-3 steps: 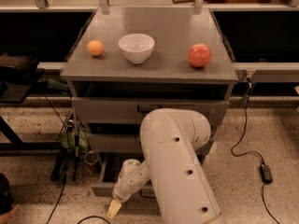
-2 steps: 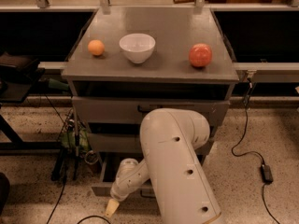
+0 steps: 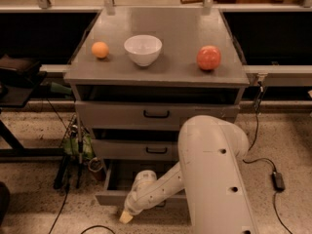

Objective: Close bottom drawer

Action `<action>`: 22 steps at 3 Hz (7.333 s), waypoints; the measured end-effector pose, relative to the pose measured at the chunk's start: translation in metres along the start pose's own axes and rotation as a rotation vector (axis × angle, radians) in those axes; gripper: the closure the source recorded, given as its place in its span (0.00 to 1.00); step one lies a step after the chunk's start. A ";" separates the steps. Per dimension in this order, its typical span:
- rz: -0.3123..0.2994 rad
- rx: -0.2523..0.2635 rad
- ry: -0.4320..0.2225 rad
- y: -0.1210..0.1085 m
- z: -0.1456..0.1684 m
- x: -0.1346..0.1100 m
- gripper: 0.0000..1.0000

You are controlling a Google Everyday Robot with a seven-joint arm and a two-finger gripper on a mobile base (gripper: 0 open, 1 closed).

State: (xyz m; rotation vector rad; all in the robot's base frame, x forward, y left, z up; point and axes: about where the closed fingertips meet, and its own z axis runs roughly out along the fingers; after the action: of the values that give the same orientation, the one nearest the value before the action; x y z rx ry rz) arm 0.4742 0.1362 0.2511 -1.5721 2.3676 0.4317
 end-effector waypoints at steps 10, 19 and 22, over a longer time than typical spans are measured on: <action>0.066 0.051 0.043 -0.076 0.072 -0.011 0.13; 0.098 0.039 -0.006 -0.080 0.063 -0.023 0.00; 0.078 0.005 0.011 -0.088 0.097 -0.049 0.00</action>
Offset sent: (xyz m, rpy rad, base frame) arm -0.0392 0.0228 -0.0382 -0.0065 0.0603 0.0460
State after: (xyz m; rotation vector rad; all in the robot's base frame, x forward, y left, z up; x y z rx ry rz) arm 0.5796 0.1827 0.1718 -1.4876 2.4422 0.4337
